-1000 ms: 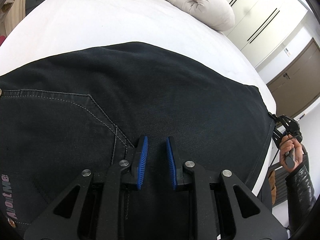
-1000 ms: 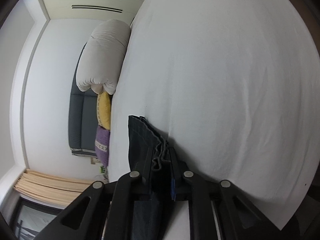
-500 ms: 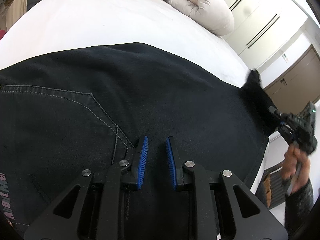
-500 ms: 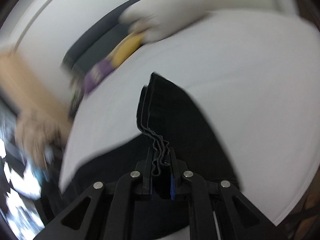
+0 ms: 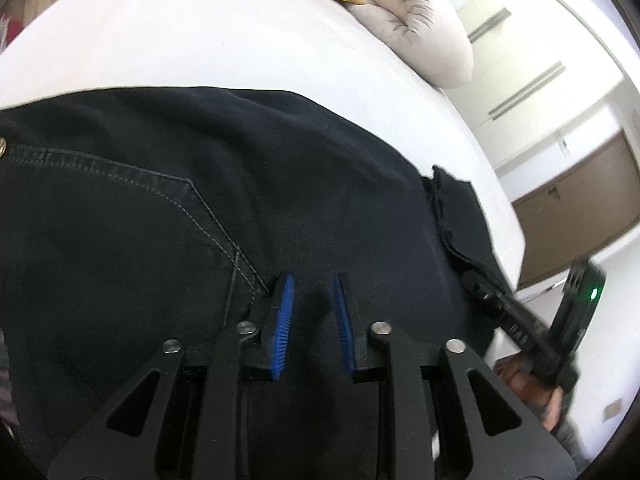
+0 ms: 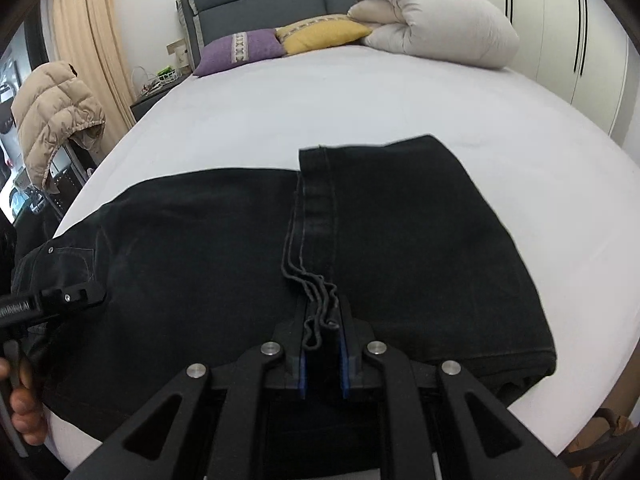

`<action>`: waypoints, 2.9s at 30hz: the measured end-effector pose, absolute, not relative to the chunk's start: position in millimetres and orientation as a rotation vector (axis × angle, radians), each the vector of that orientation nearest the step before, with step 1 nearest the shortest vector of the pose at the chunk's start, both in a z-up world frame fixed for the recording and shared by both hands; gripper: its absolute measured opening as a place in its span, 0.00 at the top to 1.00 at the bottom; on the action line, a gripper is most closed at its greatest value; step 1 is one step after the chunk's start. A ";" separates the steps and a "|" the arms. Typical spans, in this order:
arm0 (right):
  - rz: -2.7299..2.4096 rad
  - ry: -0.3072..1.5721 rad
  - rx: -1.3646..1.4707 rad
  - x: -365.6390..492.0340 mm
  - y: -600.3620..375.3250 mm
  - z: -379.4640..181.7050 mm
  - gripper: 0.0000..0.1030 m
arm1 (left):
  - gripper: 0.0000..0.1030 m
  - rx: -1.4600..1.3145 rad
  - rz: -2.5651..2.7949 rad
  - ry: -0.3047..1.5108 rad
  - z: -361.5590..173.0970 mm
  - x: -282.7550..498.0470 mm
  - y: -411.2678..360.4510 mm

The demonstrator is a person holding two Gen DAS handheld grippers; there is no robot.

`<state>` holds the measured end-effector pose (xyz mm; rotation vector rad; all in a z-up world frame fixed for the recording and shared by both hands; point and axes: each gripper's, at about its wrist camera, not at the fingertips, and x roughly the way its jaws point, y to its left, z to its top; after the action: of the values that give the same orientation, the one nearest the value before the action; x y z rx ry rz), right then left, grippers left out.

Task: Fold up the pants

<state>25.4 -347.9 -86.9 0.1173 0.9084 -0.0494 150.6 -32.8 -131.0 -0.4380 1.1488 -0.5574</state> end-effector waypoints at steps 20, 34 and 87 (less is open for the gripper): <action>0.180 0.816 -0.223 -2.6 -180.2 -60.1 0.87 | 0.43 -0.699 -0.711 1.308 -122.2 168.3 -23.5; 0.271 0.837 -0.265 17.6 -131.3 -64.4 0.87 | 0.90 -0.636 -0.645 1.292 -126.5 162.9 12.5; 0.211 1.015 1.127 184.7 -436.7 -146.8 0.93 | 0.90 -0.128 -0.593 1.125 -136.2 111.0 2.9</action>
<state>184.7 -436.7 -146.8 1.1271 1.0151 0.2110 111.0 2.9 -136.2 -0.1283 1.1245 -0.5928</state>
